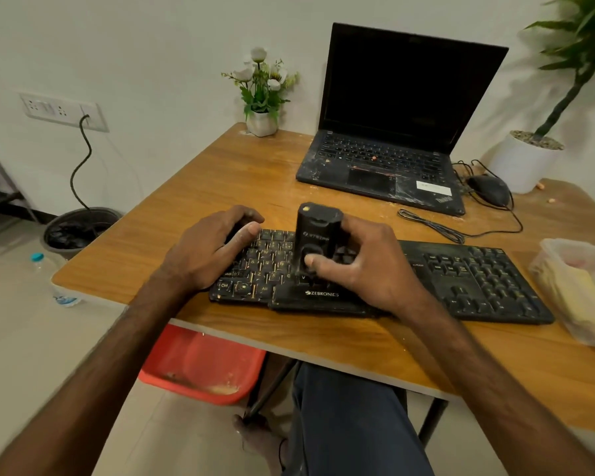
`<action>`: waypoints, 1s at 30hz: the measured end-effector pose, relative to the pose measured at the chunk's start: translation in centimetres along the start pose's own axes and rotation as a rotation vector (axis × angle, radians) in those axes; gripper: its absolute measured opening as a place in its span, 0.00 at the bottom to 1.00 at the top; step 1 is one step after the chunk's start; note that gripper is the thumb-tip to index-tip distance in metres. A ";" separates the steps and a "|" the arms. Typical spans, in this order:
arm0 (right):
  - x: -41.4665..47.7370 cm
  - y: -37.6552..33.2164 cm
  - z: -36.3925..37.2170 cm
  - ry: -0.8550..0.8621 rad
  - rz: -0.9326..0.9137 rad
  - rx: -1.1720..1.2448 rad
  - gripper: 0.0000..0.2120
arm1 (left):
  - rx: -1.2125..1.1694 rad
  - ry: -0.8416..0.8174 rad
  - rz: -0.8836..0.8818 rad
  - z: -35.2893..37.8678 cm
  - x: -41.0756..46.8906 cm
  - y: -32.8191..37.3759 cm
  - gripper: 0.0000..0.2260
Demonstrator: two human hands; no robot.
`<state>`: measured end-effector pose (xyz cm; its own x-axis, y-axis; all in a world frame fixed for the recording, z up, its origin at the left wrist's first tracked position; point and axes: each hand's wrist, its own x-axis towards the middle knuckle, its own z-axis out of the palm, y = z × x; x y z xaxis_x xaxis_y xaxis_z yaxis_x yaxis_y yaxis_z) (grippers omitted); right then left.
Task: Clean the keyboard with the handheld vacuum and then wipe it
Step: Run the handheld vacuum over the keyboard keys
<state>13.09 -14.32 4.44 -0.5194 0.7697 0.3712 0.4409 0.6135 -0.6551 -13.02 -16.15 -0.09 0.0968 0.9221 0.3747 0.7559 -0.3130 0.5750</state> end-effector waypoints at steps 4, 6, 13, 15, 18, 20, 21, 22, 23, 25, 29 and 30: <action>-0.8 0.0 -0.1 -0.059 -0.024 -0.014 0.22 | 0.010 -0.002 0.007 0.0 0.1 0.0 0.31; 0.5 1.3 -1.0 0.048 -0.001 -0.111 0.23 | 0.011 -0.005 0.001 0.0 0.0 -0.1 0.32; 0.3 1.0 -1.0 0.044 0.063 -0.057 0.23 | 0.013 -0.003 -0.009 0.0 0.1 0.0 0.33; -0.5 0.1 -0.2 -0.058 0.019 -0.011 0.23 | 0.009 -0.001 -0.001 0.0 0.1 -0.1 0.33; 0.5 0.5 -0.3 -0.028 0.000 -0.062 0.25 | 0.001 0.005 0.010 0.0 0.0 0.1 0.34; 2.1 1.4 -0.7 0.064 0.016 -0.109 0.26 | -0.006 0.005 0.013 -0.1 0.0 0.1 0.34; 2.8 1.8 -0.8 0.100 0.033 -0.112 0.26 | -0.009 0.007 0.016 -0.1 0.0 0.0 0.33; 3.3 2.0 -0.8 0.112 0.044 -0.103 0.26 | -0.010 0.008 0.017 -0.1 0.0 -0.1 0.33; 3.5 2.0 -0.4 0.101 0.043 -0.079 0.26 | -0.009 0.008 0.016 -0.1 0.0 -0.2 0.33; 3.2 1.3 0.7 0.036 0.023 -0.013 0.27 | -0.006 0.005 0.012 -0.1 0.0 -0.3 0.32; 3.4 1.1 1.8 0.024 0.055 0.082 0.25 | 0.001 -0.005 0.018 0.0 0.1 -0.3 0.32; 3.8 1.3 1.6 0.056 0.101 0.093 0.24 | 0.002 -0.006 0.019 0.0 0.1 -0.3 0.32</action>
<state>10.52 -10.87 3.91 -0.4332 0.8367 0.3352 0.4177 0.5159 -0.7479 -13.24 -15.96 -0.22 0.1152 0.9174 0.3810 0.7552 -0.3301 0.5664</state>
